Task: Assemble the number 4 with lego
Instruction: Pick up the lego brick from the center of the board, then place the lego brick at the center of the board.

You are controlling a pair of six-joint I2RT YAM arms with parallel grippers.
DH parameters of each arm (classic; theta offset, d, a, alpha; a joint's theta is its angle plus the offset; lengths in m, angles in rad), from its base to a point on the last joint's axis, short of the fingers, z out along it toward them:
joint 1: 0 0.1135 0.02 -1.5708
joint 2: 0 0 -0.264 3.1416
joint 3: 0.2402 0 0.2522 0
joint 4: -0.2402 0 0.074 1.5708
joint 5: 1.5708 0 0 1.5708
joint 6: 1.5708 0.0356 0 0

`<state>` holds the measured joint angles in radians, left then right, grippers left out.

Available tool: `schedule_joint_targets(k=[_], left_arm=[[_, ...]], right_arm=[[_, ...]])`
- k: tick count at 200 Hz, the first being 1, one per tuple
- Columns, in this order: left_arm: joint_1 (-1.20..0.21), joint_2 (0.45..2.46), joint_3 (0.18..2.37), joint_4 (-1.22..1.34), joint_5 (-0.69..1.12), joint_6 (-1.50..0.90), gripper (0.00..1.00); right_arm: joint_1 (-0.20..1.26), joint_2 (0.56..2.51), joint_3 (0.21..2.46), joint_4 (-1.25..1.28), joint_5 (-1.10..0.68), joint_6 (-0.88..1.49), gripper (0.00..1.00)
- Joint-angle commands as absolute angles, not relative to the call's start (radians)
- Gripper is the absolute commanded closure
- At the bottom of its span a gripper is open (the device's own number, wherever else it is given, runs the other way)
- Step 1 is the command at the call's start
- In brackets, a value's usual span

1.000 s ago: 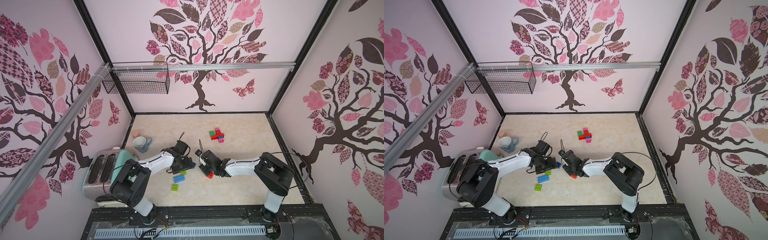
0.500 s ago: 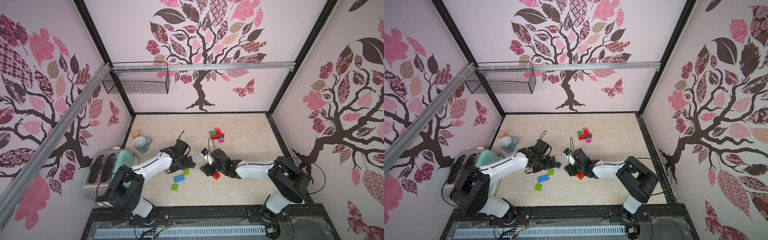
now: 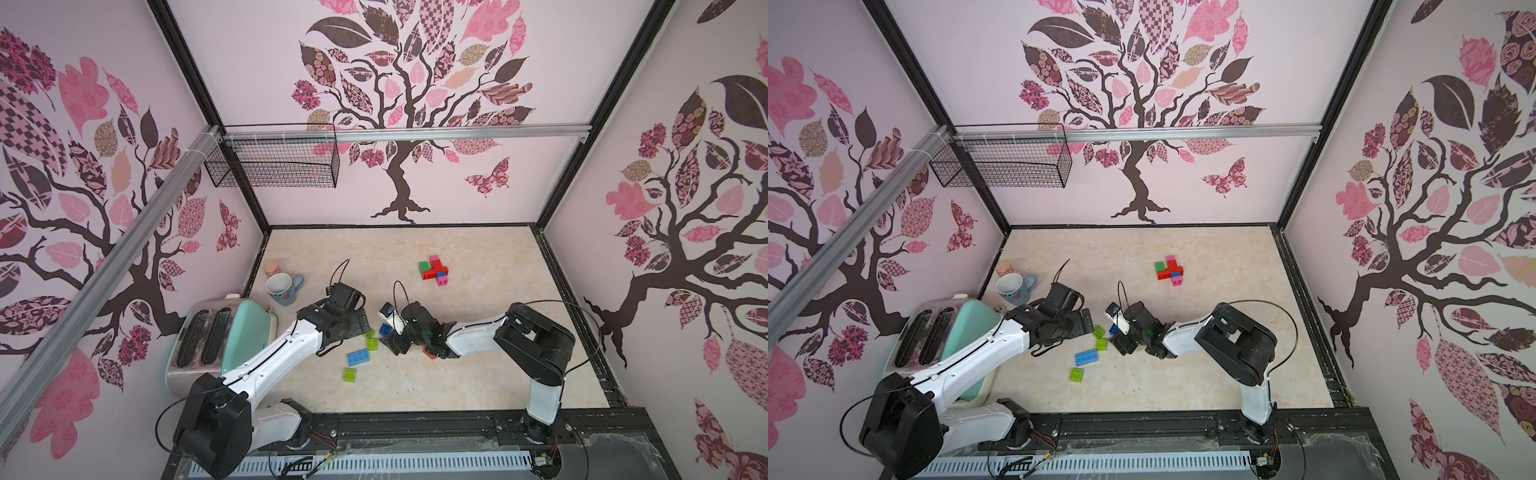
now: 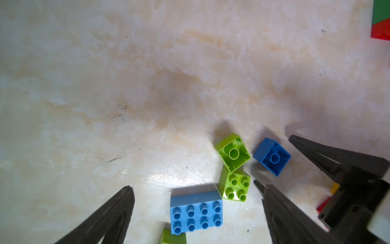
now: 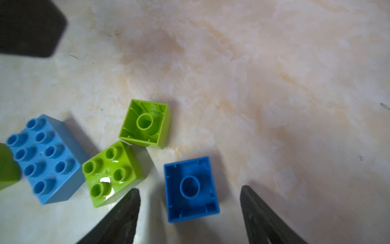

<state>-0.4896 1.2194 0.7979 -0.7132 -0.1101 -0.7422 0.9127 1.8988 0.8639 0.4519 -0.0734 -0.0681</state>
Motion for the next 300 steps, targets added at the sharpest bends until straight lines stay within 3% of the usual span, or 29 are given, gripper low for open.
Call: schedule_joint_targets(k=[1,66,134,194,212,264,285,300], left_arm=[[-0.417,1.193,0.717,-0.604,0.062,-0.746,0.02],[-0.399,1.25,0.787,-0.606,0.291,-0.642,0.04],[-0.401,1.346,0.904,-0.568,0.715,-0.555,0.2],[-0.437,1.377,0.932,-0.559,0.785,-0.556,0.26],[-0.461,1.399,0.955,-0.589,0.775,-0.54,0.35],[-0.483,1.429,0.961,-0.547,0.791,-0.57,0.74],[-0.487,1.423,0.956,-0.531,0.814,-0.569,1.0],[-0.488,1.412,0.961,-0.551,0.783,-0.553,1.0]], right_arm=[[0.91,1.956,0.895,0.502,-0.069,-0.103,0.28],[0.913,1.879,0.803,0.636,-0.07,-0.154,0.65],[0.913,1.549,0.518,0.872,-0.179,-0.147,0.68],[0.915,1.518,0.463,0.982,-0.202,-0.137,0.67],[0.916,1.519,0.468,0.997,-0.214,-0.14,0.67],[0.931,1.519,0.471,1.032,-0.222,-0.152,0.67],[0.93,1.528,0.473,1.034,-0.214,-0.132,0.67],[0.931,1.524,0.467,1.027,-0.207,-0.116,0.66]])
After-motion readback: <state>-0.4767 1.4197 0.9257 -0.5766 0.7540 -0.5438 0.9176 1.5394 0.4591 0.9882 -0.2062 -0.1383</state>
